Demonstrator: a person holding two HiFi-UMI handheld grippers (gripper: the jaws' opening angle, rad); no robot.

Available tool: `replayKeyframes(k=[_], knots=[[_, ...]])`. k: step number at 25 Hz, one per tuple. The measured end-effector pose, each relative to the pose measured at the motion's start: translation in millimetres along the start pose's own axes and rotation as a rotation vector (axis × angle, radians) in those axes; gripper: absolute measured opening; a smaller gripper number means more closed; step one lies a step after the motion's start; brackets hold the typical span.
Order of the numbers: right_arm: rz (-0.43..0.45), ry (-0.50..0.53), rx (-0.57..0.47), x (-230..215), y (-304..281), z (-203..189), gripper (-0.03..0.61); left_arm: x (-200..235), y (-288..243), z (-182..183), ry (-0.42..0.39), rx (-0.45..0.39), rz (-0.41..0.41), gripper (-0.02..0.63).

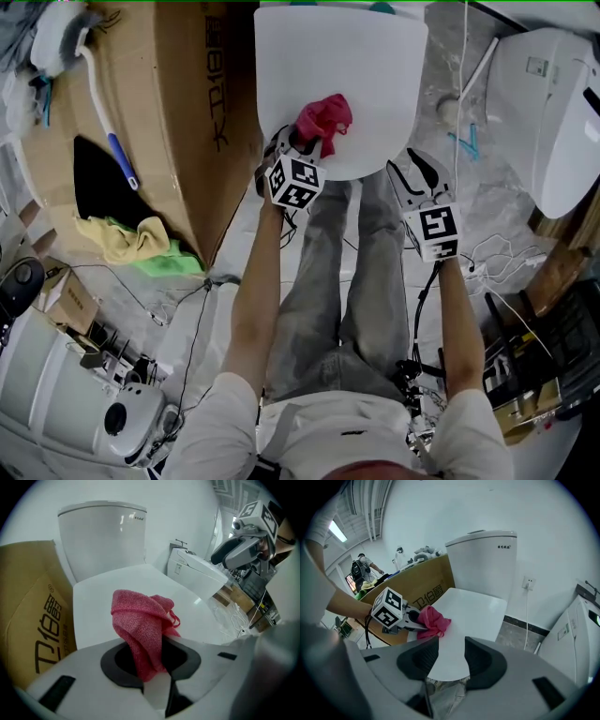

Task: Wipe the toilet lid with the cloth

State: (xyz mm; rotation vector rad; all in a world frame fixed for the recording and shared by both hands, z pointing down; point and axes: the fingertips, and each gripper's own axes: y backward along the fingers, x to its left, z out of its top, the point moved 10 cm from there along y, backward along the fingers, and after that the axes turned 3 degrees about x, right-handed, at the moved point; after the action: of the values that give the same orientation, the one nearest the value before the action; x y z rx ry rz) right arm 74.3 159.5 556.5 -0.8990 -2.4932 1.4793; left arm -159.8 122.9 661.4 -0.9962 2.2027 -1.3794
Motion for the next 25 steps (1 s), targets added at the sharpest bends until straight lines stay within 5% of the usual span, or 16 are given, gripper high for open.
replayKeyframes(k=[25], knots=[[0.017,0.054,-0.002,27.7,7.5,-6.4,0.186,44.2,62.3,-75.3,0.111,0.116,0.289,0.109]])
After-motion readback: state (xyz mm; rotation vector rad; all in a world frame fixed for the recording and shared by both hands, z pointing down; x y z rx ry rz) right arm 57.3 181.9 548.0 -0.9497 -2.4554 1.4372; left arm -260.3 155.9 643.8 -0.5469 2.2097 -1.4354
